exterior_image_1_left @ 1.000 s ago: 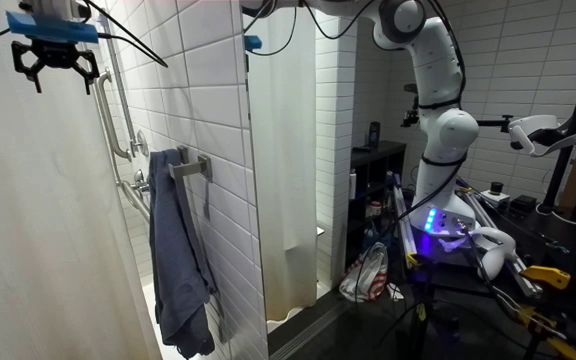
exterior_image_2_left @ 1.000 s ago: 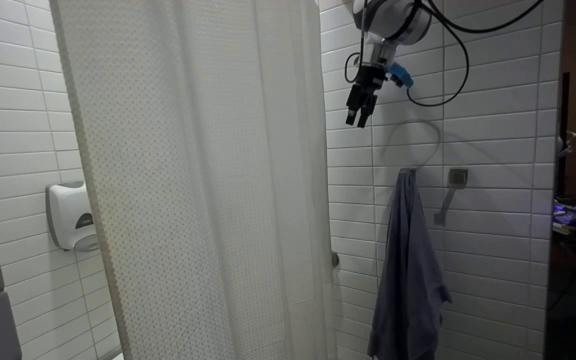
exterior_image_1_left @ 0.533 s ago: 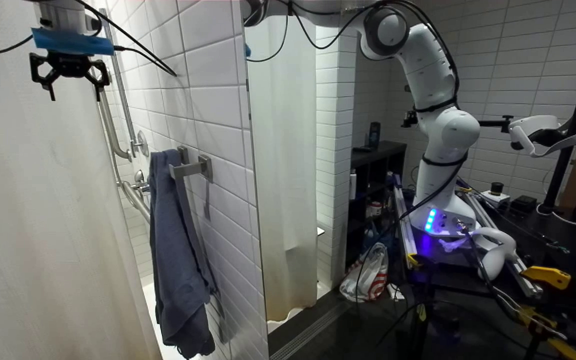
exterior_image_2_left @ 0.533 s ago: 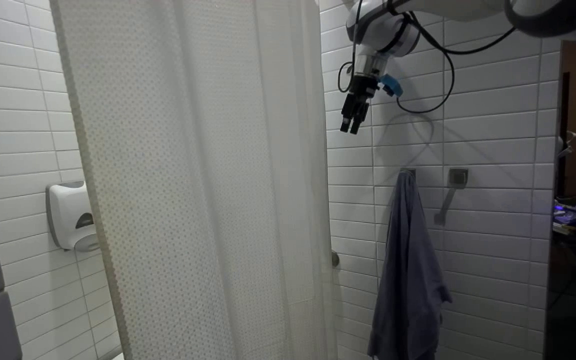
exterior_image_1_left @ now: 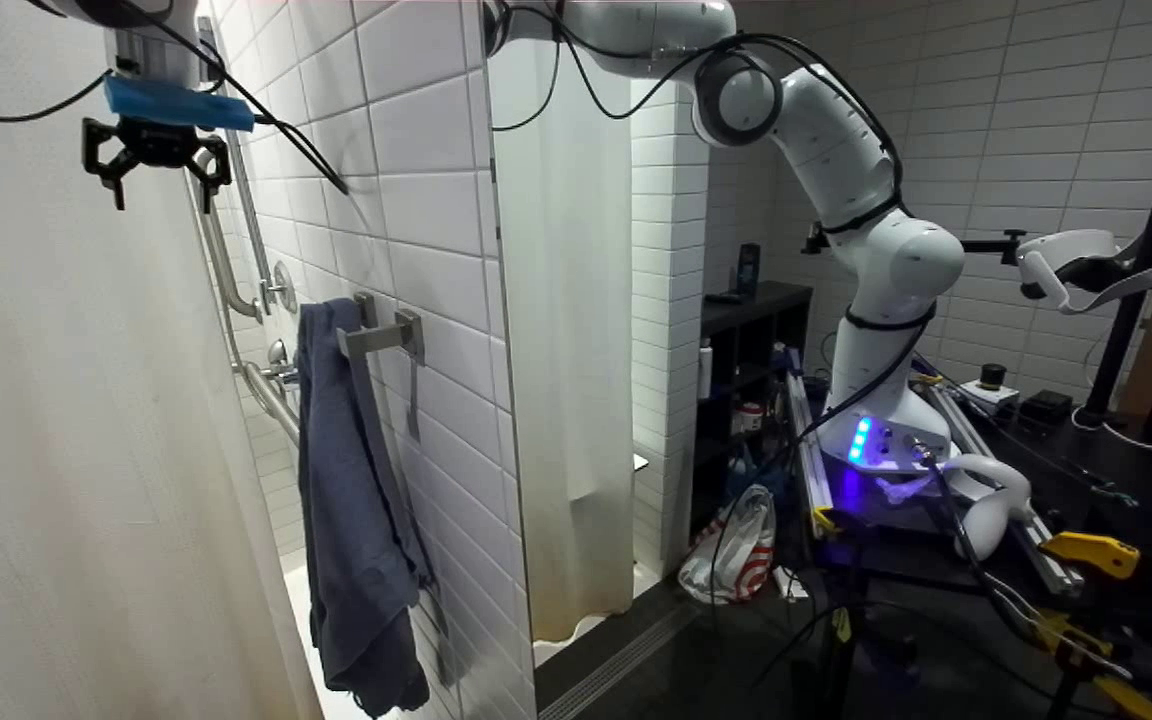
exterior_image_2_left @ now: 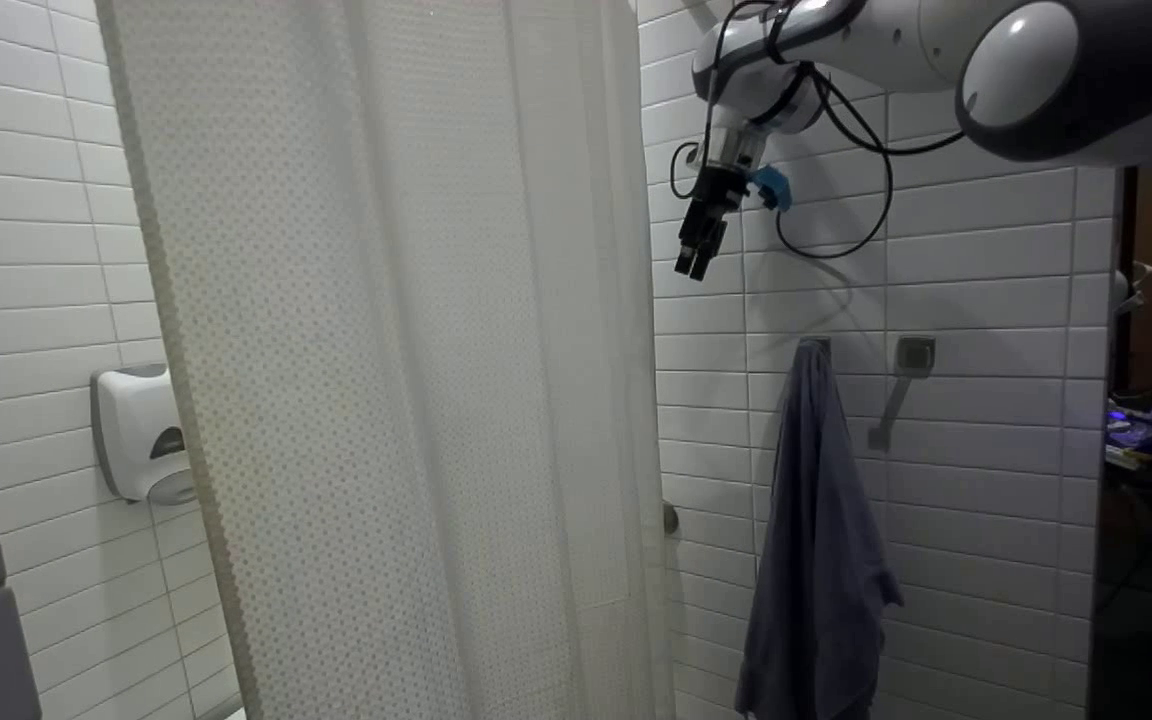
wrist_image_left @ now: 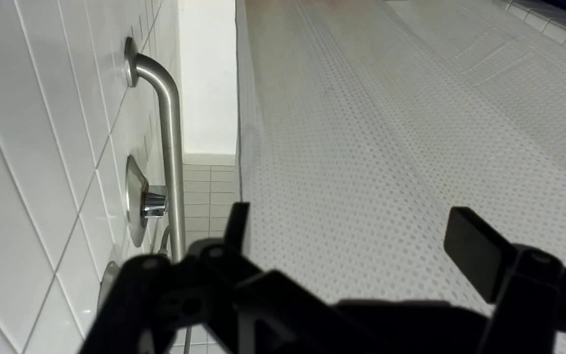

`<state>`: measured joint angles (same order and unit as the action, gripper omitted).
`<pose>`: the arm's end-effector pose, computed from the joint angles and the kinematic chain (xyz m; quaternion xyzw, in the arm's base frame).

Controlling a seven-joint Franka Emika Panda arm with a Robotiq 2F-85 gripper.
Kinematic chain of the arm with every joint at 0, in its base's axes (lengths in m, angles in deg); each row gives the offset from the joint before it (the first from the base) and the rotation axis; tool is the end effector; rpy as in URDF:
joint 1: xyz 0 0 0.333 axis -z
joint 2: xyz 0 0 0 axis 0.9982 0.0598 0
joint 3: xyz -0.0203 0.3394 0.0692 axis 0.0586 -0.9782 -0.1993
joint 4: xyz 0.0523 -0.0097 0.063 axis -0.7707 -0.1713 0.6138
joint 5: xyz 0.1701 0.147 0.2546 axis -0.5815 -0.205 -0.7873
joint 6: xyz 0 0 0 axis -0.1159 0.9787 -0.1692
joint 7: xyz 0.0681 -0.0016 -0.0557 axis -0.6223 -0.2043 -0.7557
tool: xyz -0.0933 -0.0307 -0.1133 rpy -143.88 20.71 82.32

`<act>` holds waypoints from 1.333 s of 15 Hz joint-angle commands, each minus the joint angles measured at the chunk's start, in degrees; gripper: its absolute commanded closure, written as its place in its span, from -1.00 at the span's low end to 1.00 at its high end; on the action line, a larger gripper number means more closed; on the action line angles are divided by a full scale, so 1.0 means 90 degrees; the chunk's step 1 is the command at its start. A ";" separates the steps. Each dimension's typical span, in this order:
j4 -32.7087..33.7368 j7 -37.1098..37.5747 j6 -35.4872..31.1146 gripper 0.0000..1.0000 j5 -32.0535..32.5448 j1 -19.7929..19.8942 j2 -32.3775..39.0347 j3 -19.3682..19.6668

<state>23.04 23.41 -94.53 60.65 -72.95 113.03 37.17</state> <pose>0.6835 -0.1041 0.5704 -0.9301 -0.3156 -0.1536 0.1084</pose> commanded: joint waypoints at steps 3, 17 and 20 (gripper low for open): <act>0.1139 -0.0173 0.0508 -1.00 -0.0054 -0.0017 0.0700 -0.0187; 0.1849 0.0507 -0.1460 -1.00 0.0733 -0.0627 0.1385 0.0194; 0.1563 0.0458 -0.1445 -1.00 0.0698 -0.0564 0.1257 0.0097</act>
<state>37.11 27.56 -107.57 66.95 -78.04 124.35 38.06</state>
